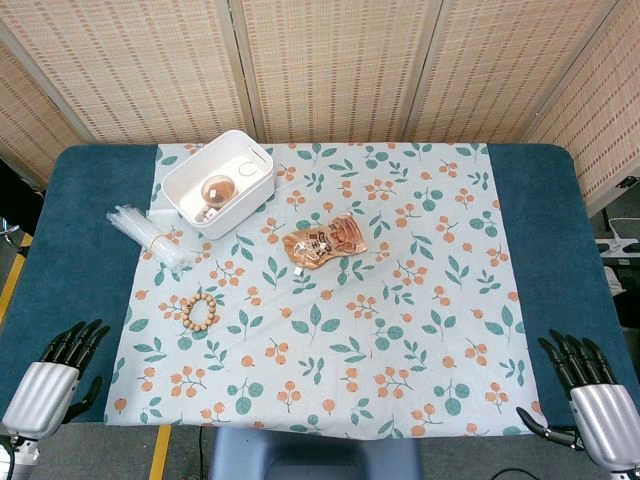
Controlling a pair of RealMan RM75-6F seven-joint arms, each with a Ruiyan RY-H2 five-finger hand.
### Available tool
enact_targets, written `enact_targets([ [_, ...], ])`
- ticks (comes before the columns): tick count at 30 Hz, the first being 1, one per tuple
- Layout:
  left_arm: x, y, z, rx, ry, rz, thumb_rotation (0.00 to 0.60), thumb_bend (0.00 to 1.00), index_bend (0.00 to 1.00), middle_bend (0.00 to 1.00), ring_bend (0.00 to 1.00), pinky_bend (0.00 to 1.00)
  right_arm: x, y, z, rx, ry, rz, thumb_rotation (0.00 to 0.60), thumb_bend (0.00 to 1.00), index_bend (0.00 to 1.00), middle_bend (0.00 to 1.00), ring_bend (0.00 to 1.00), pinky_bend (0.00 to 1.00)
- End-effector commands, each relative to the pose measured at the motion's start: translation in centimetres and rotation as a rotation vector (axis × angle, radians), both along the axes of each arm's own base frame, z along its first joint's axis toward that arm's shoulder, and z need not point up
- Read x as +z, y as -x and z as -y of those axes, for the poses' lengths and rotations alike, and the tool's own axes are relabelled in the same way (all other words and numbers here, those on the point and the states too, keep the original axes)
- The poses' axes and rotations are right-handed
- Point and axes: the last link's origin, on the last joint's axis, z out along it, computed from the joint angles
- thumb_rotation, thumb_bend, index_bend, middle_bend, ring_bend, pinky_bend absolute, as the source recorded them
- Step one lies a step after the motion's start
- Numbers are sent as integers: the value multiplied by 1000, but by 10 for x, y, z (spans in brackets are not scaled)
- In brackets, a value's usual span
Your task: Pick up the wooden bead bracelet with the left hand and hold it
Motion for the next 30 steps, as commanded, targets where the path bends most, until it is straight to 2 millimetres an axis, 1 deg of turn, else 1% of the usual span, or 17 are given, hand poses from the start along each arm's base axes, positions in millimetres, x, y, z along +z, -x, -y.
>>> enact_targets([
  [1,-5,-1,-1,-18,7,9,600,488,7,119,0,137,0,0,1,1,-3,2,195,185,0,0,0,0],
  [4,-19,-5,-5,-46,35,33,600,494,45,187,0,112,0,-1,0,6,-1,8,194,184,0,0,0,0],
  [7,-41,-10,-15,-66,77,9,600,510,86,242,0,81,0,-2,1,11,4,17,195,185,0,0,0,0],
  [11,-72,-17,-39,-62,133,-26,600,510,127,308,21,60,-3,-2,5,10,-6,20,195,185,0,0,0,0],
  [13,-84,-20,-51,-61,144,-46,600,509,153,319,27,60,-5,-1,6,8,-14,19,195,184,0,0,0,0],
  [15,-97,-22,-63,-67,157,-87,600,509,209,316,28,54,-7,-1,7,6,-23,19,195,184,0,0,0,0],
  [17,-106,-24,-73,-82,157,-133,600,510,293,314,27,47,-7,-1,7,2,-24,18,195,185,0,0,0,0],
  [19,-114,-25,-80,-93,157,-152,600,510,342,310,27,45,-6,0,8,-4,-21,17,195,185,0,0,0,0],
  [23,-127,-24,-90,-104,162,-199,600,510,348,295,27,45,-4,2,9,-15,-15,13,195,185,0,0,0,0],
  [26,-135,-24,-96,-111,166,-212,600,510,345,262,26,45,-4,3,9,-18,-15,11,195,184,0,0,0,0],
  [30,-141,-25,-103,-118,160,-212,600,510,298,266,27,45,-5,3,9,-20,-19,7,195,185,0,0,0,0],
])
